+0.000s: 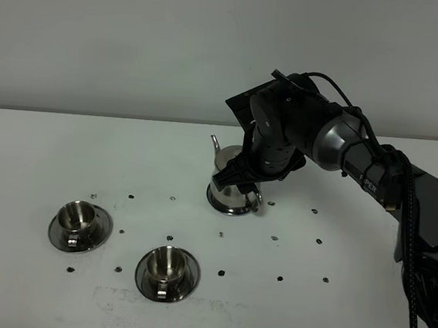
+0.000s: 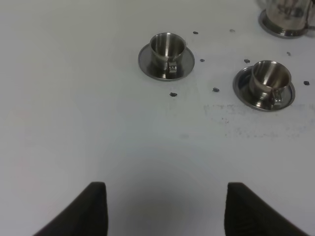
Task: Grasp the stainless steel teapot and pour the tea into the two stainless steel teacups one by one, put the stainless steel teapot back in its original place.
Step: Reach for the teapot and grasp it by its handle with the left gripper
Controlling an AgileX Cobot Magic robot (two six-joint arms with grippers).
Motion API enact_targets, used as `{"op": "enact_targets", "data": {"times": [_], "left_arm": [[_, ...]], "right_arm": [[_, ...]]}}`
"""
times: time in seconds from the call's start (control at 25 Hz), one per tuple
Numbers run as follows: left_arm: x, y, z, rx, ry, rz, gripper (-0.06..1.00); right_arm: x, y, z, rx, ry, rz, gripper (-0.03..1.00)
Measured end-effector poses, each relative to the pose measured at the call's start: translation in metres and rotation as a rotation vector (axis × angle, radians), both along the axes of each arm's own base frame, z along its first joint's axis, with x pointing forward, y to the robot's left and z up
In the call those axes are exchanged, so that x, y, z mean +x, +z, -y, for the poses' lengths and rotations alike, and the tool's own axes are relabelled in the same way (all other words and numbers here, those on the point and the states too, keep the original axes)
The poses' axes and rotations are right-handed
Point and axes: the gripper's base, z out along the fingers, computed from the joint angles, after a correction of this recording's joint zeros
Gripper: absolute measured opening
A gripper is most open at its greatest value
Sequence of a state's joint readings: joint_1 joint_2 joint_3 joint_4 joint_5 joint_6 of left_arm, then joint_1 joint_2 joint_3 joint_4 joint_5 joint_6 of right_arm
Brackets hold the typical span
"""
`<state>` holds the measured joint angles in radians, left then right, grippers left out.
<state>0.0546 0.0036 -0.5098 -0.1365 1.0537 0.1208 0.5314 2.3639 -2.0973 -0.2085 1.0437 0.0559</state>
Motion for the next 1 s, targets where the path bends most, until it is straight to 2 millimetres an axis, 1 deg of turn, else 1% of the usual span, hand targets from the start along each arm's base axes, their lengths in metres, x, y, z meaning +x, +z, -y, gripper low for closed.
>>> {"op": "enact_targets", "data": {"times": [0.16,0.32,0.4,0.68,0.8,0.84,0.96,1.0], "left_arm": [[0.0,0.0,0.0,0.0,0.0,0.0,0.57],[0.0,0.0,0.0,0.0,0.0,0.0,0.57],[0.0,0.0,0.0,0.0,0.0,0.0,0.57],[0.0,0.0,0.0,-0.001,0.001,0.0,0.57],[0.0,0.0,0.0,-0.001,0.001,0.0,0.57],[0.0,0.0,0.0,-0.001,0.001,0.0,0.57],[0.0,0.0,0.0,-0.001,0.001,0.0,0.57],[0.0,0.0,0.0,-0.001,0.001,0.0,0.57]], "right_arm": [[0.0,-0.002,0.0,-0.002,0.004,-0.002,0.59],[0.002,-0.014,-0.001,-0.011,0.008,-0.019,0.59],[0.002,-0.017,-0.002,-0.011,0.012,-0.023,0.59],[0.003,-0.017,-0.002,-0.015,0.034,-0.018,0.57],[0.003,-0.018,-0.003,-0.025,0.067,-0.018,0.49],[0.002,-0.018,-0.003,-0.024,0.079,-0.022,0.43],[0.002,-0.023,-0.005,-0.027,0.125,-0.041,0.2],[0.002,-0.024,-0.006,-0.027,0.138,-0.043,0.2]]}}
